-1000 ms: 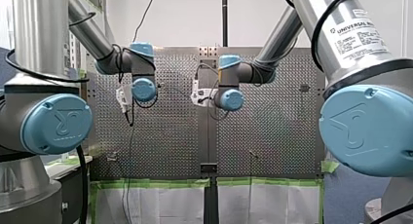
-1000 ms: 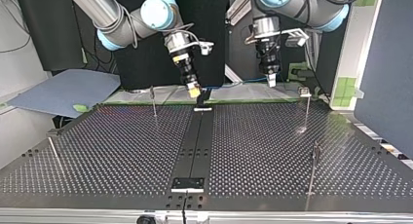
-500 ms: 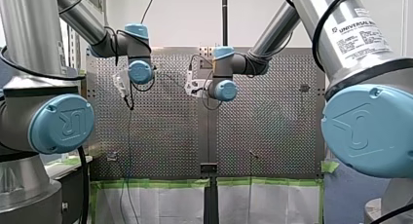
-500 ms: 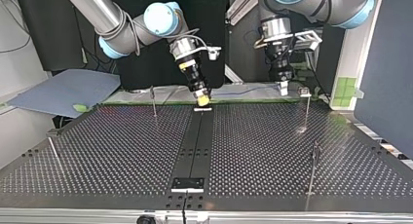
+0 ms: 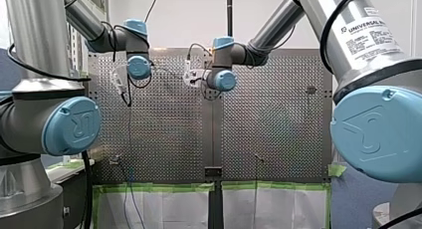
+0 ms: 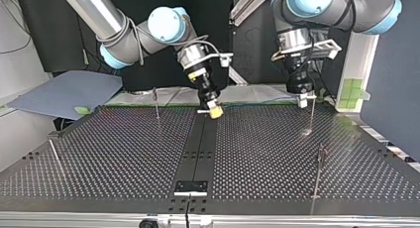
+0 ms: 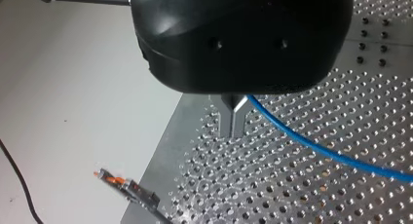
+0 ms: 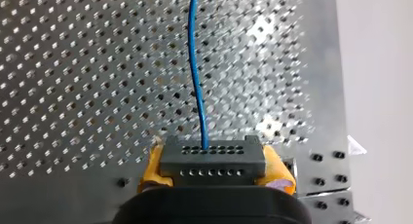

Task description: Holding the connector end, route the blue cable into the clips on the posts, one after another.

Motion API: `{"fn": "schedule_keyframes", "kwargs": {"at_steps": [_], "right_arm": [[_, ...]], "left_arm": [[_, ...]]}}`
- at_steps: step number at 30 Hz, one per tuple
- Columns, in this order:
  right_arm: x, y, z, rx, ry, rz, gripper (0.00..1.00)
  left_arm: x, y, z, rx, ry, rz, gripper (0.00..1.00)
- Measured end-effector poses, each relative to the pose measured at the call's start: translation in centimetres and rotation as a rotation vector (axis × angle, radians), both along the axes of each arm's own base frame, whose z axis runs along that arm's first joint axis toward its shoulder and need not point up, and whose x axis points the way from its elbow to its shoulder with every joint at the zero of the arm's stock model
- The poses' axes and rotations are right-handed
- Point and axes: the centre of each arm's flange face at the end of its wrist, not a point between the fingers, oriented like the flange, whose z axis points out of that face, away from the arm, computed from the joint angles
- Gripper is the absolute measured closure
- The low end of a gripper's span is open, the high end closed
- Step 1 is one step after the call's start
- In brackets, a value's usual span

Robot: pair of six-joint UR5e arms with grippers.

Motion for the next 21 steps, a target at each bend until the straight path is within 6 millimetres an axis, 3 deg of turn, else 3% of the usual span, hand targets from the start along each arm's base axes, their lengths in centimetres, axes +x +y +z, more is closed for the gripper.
{"fn": "schedule_keyframes", "kwargs": {"at_steps": [21], "right_arm": [[1.6, -0.8, 3.9, -0.034, -0.042, 0.020, 1.00]], "left_arm": [[5.4, 5.3, 5.0, 0.026, -0.039, 0.039, 1.00]]}}
